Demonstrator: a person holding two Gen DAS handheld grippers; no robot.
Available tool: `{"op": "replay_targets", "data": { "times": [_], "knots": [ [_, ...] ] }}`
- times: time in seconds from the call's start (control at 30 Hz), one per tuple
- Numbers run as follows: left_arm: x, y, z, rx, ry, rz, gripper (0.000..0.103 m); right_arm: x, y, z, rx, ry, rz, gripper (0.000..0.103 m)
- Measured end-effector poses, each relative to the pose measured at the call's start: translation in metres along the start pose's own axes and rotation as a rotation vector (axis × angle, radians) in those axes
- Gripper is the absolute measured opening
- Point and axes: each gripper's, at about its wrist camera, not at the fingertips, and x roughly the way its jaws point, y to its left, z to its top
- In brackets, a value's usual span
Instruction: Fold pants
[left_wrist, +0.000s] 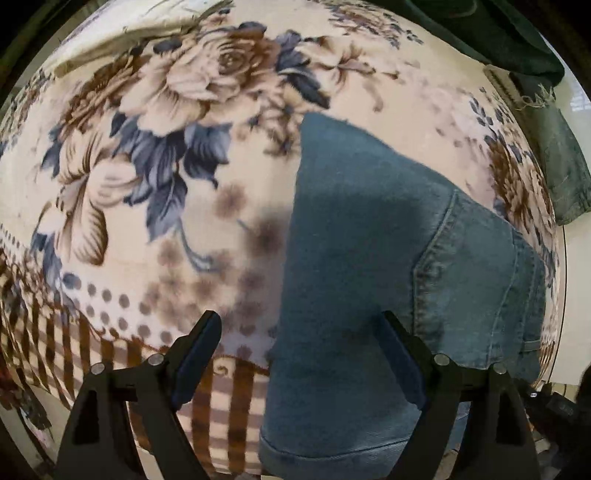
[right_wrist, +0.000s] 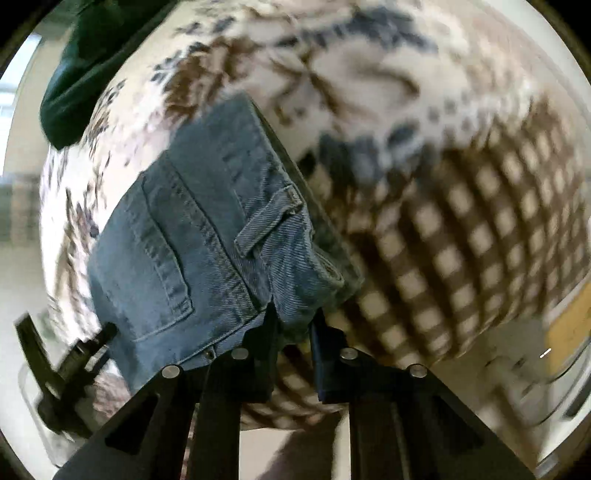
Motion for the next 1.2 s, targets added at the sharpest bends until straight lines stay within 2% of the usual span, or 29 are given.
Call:
{"op": "replay_targets", "data": {
  "times": [0.1,0.2,0.27,0.33,0.43,0.5,0.57,0.6,0.63,0.67,0.73,0.77,0.8,0.83,0.9,0.93,1.0,1.1,1.2],
  "knots": [
    [0.000,0.002,-0.001,0.002,-0.001,-0.004,0.085,0.007,0.004,0.007,-0.006,0.040,-0.007,0.017],
    [-0.002,0.005,-0.001,-0.017,0.006,-0.014,0.085,0.020,0.000,0.014,0.013,0.121,0.025,0.026],
    [-0.005,0.013,-0.003,-0.060,0.023,-0.060,0.085,0.021,-0.010,0.008,0.105,0.152,0.110,0.031],
    [-0.009,0.025,-0.010,-0.122,0.049,-0.146,0.085,0.027,-0.016,-0.001,0.169,0.179,0.184,0.045],
    [-0.012,0.038,-0.027,-0.172,0.072,-0.193,0.085,0.049,-0.017,-0.020,0.281,0.251,0.365,0.047],
    [-0.008,0.043,-0.038,-0.184,0.092,-0.213,0.085,0.063,-0.014,-0.028,0.330,0.267,0.414,0.047],
    [-0.002,0.044,-0.048,-0.176,0.103,-0.220,0.084,0.072,-0.008,-0.032,0.366,0.247,0.480,0.047],
    [-0.001,0.042,-0.050,-0.170,0.101,-0.229,0.077,0.074,-0.003,-0.032,0.361,0.235,0.481,0.041],
    [0.000,0.041,-0.055,-0.150,0.097,-0.235,0.066,0.074,0.003,-0.032,0.337,0.211,0.430,0.033],
    [0.001,0.040,-0.059,-0.121,0.084,-0.242,0.061,0.076,0.008,-0.033,0.309,0.201,0.378,0.032],
    [0.006,0.040,-0.065,-0.088,0.084,-0.228,0.060,0.079,0.018,-0.036,0.262,0.191,0.327,0.032],
    [0.011,0.041,-0.064,-0.093,0.095,-0.230,0.060,0.078,0.022,-0.037,0.240,0.188,0.326,0.032],
    [0.015,0.044,-0.064,-0.113,0.111,-0.249,0.060,0.077,0.025,-0.034,0.202,0.185,0.335,0.036],
    [0.017,0.048,-0.060,-0.147,0.133,-0.285,0.060,0.077,0.026,-0.033,0.187,0.186,0.359,0.049],
    [0.014,0.053,-0.053,-0.171,0.144,-0.307,0.064,0.080,0.023,-0.031,0.174,0.197,0.358,0.063],
    [0.011,0.053,-0.049,-0.170,0.128,-0.307,0.074,0.083,0.018,-0.032,0.181,0.191,0.386,0.063],
    [0.003,0.051,-0.042,-0.153,0.069,-0.331,0.087,0.093,0.015,-0.031,0.198,0.195,0.446,0.064],
    [0.009,0.046,-0.027,-0.145,0.043,-0.350,0.088,0.112,0.021,-0.028,0.209,0.179,0.511,0.069],
    [0.029,0.041,-0.015,-0.158,0.068,-0.372,0.088,0.126,0.033,-0.029,0.218,0.140,0.585,0.081]
  ]
}}
